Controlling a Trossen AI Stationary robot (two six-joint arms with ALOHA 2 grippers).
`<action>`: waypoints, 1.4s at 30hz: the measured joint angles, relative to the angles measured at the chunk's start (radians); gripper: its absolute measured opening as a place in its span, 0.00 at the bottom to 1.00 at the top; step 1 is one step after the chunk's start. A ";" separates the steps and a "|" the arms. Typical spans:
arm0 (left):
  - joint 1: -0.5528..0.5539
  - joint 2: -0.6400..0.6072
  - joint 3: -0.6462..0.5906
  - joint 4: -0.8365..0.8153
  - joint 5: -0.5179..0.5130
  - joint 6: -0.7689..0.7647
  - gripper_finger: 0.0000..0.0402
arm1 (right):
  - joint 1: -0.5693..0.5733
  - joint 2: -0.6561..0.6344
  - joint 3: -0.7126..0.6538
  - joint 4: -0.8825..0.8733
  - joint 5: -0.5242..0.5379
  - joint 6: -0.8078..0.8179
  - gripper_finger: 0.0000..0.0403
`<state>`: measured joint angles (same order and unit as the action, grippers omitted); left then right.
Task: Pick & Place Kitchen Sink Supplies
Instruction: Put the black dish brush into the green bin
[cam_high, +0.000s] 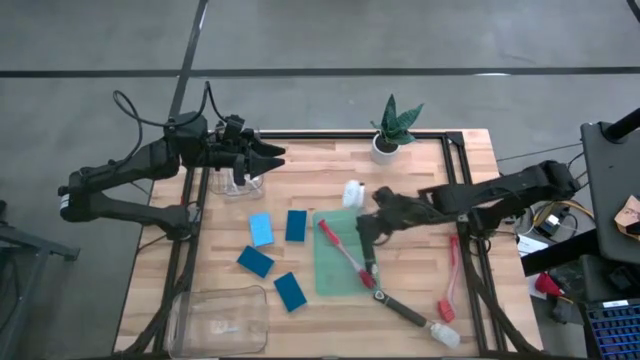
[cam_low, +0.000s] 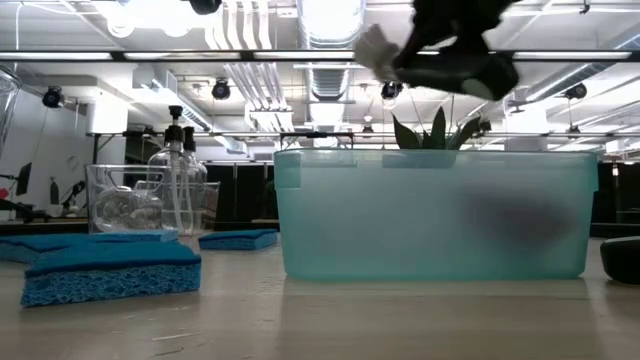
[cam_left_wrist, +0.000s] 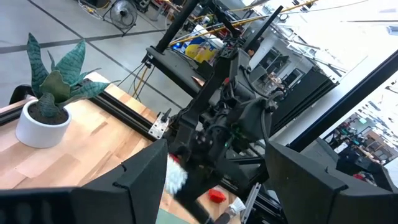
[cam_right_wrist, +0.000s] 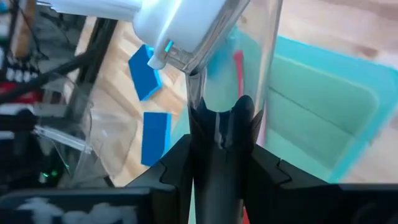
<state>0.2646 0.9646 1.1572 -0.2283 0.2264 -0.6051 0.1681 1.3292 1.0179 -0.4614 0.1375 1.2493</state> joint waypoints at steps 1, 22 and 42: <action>0.000 0.000 0.000 0.000 0.000 0.000 0.65 | -0.013 0.031 0.028 -0.004 -0.018 -0.030 0.24; 0.000 0.000 0.000 -0.007 0.001 -0.015 0.65 | -0.078 0.625 0.481 -0.356 -0.319 -0.264 0.24; 0.000 0.000 0.000 -0.011 0.001 -0.002 0.65 | -0.093 0.645 0.480 -0.374 -0.379 -0.121 0.39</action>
<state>0.2646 0.9646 1.1572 -0.2396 0.2270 -0.6067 0.0755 1.9744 1.4975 -0.8358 -0.2414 1.1284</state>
